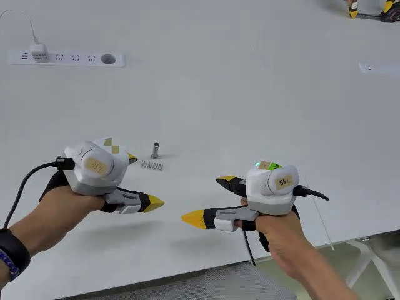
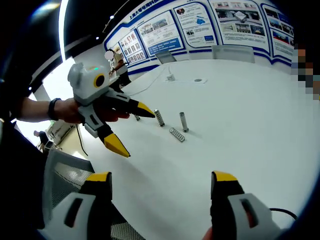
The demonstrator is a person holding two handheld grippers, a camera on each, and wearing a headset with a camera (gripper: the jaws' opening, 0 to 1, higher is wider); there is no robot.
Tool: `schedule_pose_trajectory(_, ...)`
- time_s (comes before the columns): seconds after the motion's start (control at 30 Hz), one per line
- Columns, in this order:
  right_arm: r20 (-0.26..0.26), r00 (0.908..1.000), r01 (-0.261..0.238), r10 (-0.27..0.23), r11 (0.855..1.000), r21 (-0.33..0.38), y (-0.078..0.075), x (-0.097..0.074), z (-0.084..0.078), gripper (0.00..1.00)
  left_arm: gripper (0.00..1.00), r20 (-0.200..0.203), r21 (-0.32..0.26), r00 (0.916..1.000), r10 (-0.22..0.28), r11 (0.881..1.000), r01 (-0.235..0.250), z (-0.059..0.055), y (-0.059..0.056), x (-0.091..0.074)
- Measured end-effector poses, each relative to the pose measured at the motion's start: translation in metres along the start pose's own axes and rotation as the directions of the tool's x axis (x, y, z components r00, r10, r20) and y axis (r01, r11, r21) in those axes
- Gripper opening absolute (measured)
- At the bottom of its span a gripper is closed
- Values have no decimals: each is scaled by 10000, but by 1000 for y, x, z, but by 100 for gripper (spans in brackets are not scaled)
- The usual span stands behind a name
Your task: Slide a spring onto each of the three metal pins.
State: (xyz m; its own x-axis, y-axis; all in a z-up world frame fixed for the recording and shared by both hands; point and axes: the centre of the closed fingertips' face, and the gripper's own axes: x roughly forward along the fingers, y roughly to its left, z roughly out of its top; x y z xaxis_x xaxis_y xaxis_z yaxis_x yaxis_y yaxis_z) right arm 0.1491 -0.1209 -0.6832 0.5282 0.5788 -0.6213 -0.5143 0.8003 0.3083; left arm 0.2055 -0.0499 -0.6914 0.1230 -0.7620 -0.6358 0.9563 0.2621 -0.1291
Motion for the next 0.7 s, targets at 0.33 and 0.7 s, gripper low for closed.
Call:
schedule_pose_trajectory(0.33, 23, 9999, 99, -99, 9999, 69, -3, -5, 0, 82, 69, -393, 359, 9989, -245, 9990, 259, -6, -3, 19)
schedule_pose_trajectory(0.7, -30, 10000, 85, -84, 9998, 175, -3, -5, -6, 82, 69, -635, 431, 9978, -184, 9988, 211, -2, 0, 37)
